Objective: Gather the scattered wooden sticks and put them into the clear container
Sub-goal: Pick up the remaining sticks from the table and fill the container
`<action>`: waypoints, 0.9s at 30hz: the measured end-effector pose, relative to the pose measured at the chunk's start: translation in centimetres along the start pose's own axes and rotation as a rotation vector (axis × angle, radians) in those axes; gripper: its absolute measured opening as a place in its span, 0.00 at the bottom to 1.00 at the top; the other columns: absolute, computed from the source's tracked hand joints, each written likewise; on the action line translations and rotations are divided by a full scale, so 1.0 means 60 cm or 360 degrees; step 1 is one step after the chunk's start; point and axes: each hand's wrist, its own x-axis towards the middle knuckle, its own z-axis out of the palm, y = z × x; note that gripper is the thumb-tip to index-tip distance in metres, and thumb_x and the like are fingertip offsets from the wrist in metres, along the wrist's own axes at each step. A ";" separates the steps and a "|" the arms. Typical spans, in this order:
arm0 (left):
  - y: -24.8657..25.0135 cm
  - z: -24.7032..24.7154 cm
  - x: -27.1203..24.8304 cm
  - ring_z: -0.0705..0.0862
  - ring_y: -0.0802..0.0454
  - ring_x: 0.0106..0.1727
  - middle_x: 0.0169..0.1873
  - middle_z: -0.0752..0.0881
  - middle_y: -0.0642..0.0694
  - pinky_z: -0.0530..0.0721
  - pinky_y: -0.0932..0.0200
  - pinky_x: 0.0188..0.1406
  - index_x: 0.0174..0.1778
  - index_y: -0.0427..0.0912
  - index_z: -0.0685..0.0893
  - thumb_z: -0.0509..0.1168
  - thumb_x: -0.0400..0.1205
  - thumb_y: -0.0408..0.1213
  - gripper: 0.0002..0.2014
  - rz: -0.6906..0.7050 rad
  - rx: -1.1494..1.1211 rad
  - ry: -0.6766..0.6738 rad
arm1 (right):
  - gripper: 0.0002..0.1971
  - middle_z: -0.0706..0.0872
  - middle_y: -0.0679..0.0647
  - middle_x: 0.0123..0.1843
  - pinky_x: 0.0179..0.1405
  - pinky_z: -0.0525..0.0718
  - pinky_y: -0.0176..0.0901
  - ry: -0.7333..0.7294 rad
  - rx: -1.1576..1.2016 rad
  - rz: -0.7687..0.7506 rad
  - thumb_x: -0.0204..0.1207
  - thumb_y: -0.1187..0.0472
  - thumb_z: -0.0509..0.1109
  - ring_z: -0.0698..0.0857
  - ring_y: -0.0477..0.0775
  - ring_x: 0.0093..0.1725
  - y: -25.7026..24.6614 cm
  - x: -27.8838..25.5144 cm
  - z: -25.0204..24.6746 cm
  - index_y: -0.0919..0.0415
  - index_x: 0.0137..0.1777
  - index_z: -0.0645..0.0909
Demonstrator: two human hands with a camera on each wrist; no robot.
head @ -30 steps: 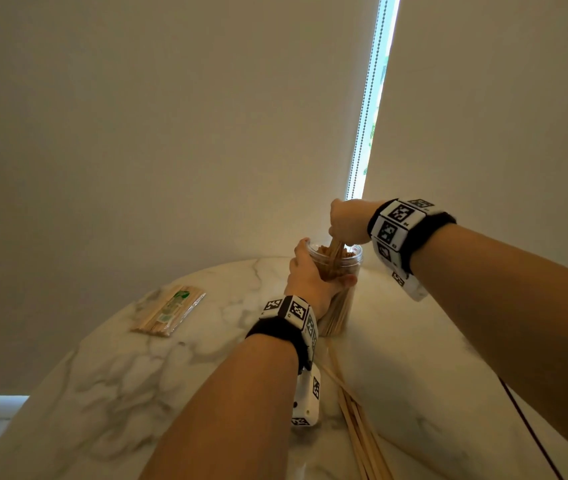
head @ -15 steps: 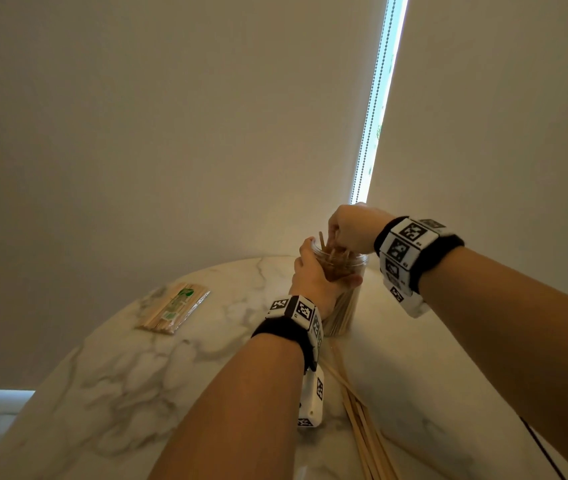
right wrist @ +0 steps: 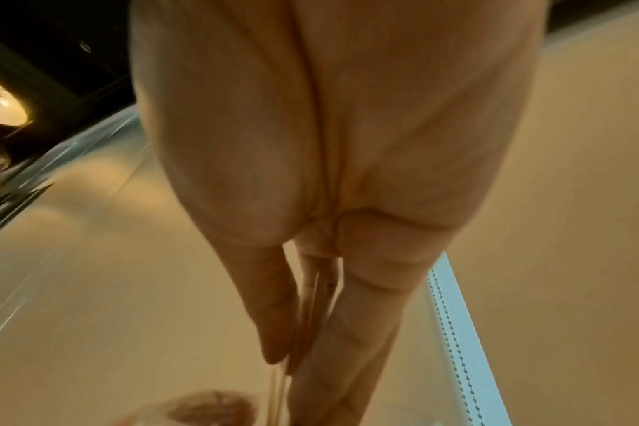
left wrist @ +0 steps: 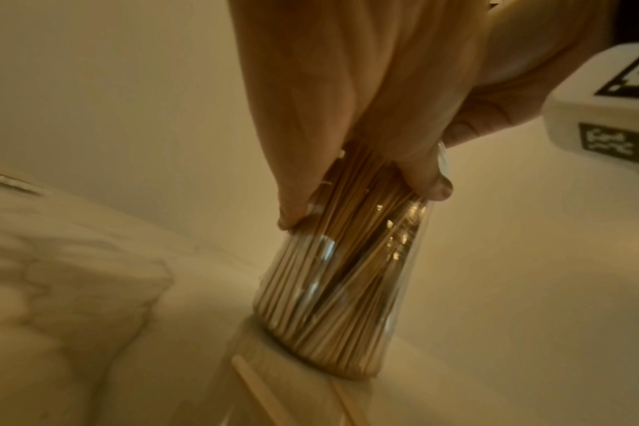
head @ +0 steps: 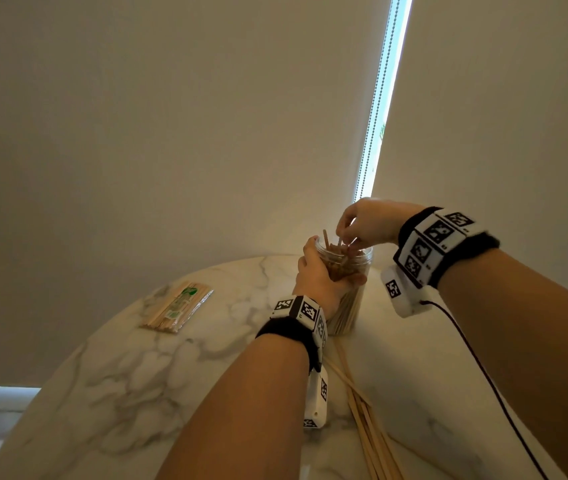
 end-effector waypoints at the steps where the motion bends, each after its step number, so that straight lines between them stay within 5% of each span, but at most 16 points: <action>1: 0.000 -0.001 0.000 0.72 0.42 0.77 0.79 0.66 0.44 0.75 0.43 0.76 0.87 0.55 0.48 0.82 0.71 0.49 0.57 -0.0002 0.0006 -0.0004 | 0.09 0.89 0.45 0.51 0.37 0.79 0.31 0.0028 0.0012 0.0012 0.77 0.59 0.77 0.87 0.44 0.44 0.003 0.000 0.004 0.59 0.55 0.89; 6: 0.005 -0.001 -0.002 0.73 0.41 0.77 0.80 0.66 0.45 0.75 0.41 0.75 0.87 0.56 0.47 0.82 0.71 0.49 0.57 -0.0034 -0.0008 -0.0013 | 0.07 0.89 0.48 0.47 0.41 0.77 0.35 0.0101 -0.0191 -0.0080 0.80 0.55 0.73 0.83 0.47 0.43 -0.007 -0.005 0.035 0.53 0.52 0.92; 9: 0.003 -0.001 -0.004 0.74 0.41 0.76 0.79 0.67 0.45 0.76 0.41 0.75 0.87 0.55 0.49 0.82 0.70 0.50 0.58 -0.0014 0.0001 0.0021 | 0.05 0.89 0.43 0.42 0.43 0.80 0.35 0.0249 0.0080 -0.0128 0.78 0.57 0.76 0.87 0.45 0.43 -0.005 -0.010 0.024 0.53 0.50 0.92; 11: 0.002 -0.001 -0.004 0.74 0.41 0.76 0.79 0.68 0.44 0.77 0.40 0.74 0.87 0.54 0.49 0.82 0.69 0.51 0.58 -0.0006 0.0004 0.0035 | 0.02 0.90 0.46 0.41 0.35 0.82 0.30 0.0389 0.0247 -0.0129 0.76 0.59 0.79 0.89 0.43 0.38 0.002 -0.013 0.024 0.54 0.47 0.89; 16: 0.002 0.000 -0.002 0.73 0.40 0.76 0.80 0.65 0.44 0.77 0.40 0.73 0.87 0.57 0.48 0.81 0.71 0.48 0.56 -0.0048 0.0011 0.0005 | 0.14 0.86 0.45 0.35 0.34 0.75 0.33 0.0140 -0.0149 -0.0150 0.81 0.52 0.71 0.84 0.48 0.40 0.005 -0.015 0.044 0.47 0.33 0.85; 19: 0.001 -0.002 -0.002 0.73 0.40 0.76 0.80 0.66 0.44 0.76 0.40 0.74 0.87 0.55 0.48 0.81 0.72 0.49 0.56 -0.0027 0.0013 0.0018 | 0.13 0.86 0.46 0.36 0.33 0.77 0.36 0.0252 0.0091 -0.0084 0.83 0.47 0.69 0.83 0.44 0.37 0.007 -0.014 0.029 0.52 0.40 0.86; 22: -0.001 -0.002 -0.002 0.72 0.41 0.77 0.81 0.66 0.43 0.75 0.40 0.76 0.87 0.54 0.48 0.82 0.71 0.50 0.57 -0.0013 0.0005 0.0021 | 0.05 0.89 0.47 0.47 0.45 0.84 0.39 0.0436 0.0272 -0.0141 0.81 0.53 0.73 0.87 0.45 0.45 0.000 -0.010 0.028 0.53 0.51 0.86; 27: 0.000 -0.001 -0.001 0.73 0.40 0.77 0.81 0.65 0.44 0.75 0.38 0.75 0.87 0.57 0.47 0.81 0.72 0.50 0.56 -0.0030 0.0015 0.0006 | 0.07 0.88 0.48 0.54 0.51 0.82 0.40 0.0115 -0.0082 -0.0096 0.82 0.60 0.70 0.85 0.51 0.54 -0.014 -0.004 0.047 0.51 0.53 0.89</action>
